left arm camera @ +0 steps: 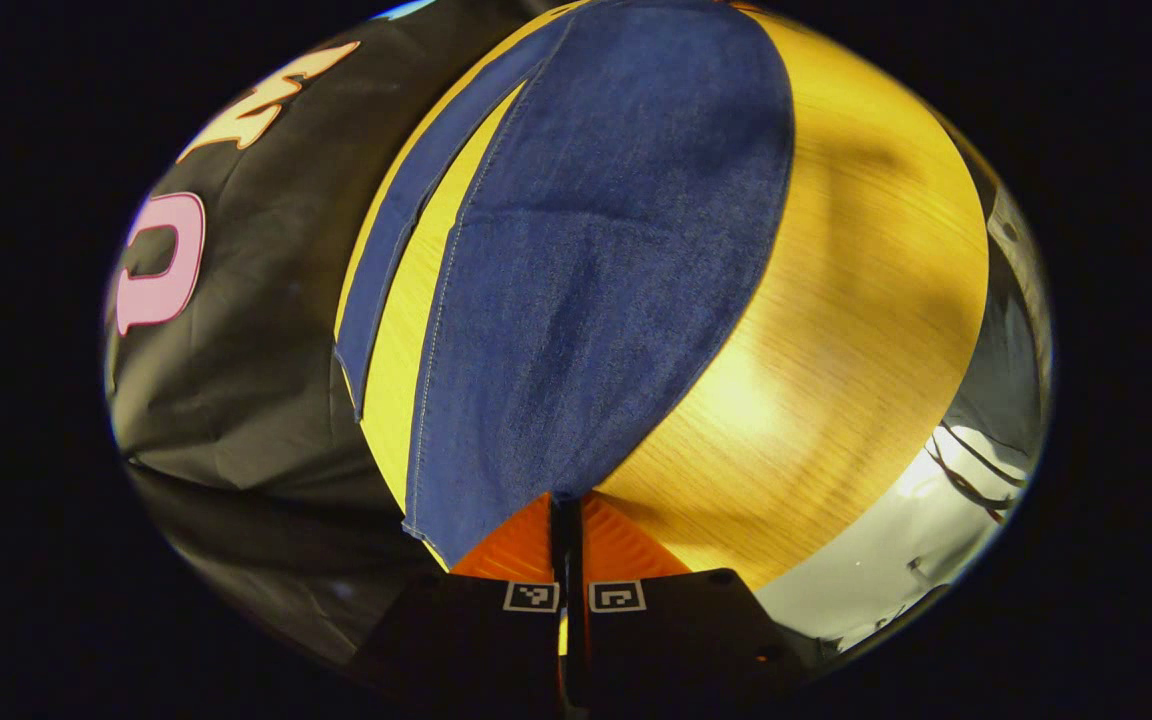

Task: Grasp the waist and the cuffs of the jeans and fold them to make the two legs overlap; first hold the waist and fold one-third of the jeans toward the cuffs, then hold the cuffs and fold the remaining one-third in the same direction to finish folding.

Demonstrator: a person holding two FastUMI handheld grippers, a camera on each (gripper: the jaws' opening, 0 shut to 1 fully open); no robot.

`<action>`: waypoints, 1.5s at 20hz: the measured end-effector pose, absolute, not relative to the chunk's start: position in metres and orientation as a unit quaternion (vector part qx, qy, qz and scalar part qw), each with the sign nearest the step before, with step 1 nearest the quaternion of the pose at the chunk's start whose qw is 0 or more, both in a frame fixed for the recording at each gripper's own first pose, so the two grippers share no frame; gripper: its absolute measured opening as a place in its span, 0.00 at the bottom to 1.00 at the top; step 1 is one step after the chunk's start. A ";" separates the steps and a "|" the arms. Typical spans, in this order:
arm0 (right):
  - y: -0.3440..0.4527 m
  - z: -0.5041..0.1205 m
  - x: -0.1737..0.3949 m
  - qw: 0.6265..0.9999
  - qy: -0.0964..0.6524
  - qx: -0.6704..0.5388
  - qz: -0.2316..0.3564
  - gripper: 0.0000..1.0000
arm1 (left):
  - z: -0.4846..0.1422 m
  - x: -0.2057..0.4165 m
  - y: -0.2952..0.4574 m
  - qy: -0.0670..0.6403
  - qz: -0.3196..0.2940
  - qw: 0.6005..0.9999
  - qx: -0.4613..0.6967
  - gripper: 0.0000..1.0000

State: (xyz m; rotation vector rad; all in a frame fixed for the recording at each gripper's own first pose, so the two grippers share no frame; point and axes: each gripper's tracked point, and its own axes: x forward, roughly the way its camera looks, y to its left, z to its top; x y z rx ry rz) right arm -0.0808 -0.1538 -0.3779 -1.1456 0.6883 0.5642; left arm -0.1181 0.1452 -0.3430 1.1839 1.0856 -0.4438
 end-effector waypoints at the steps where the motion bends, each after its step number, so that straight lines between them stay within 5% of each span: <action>1: -0.154 -0.369 -0.079 0.764 0.310 -0.511 0.243 0.02 | -0.341 -0.118 0.144 0.497 -0.188 0.686 0.496 0.00; 5: -0.149 -0.327 -0.058 0.818 0.285 -0.464 0.187 0.02 | -0.302 -0.079 0.140 0.464 -0.118 0.751 0.456 0.00; 16: -0.142 -0.245 0.058 0.915 0.249 -0.318 0.004 0.02 | -0.222 0.060 0.129 0.401 -0.066 0.813 0.416 0.00; 30: -0.129 -0.276 0.194 0.916 0.244 -0.308 -0.078 0.02 | -0.260 0.260 0.111 0.367 -0.087 0.860 0.342 0.00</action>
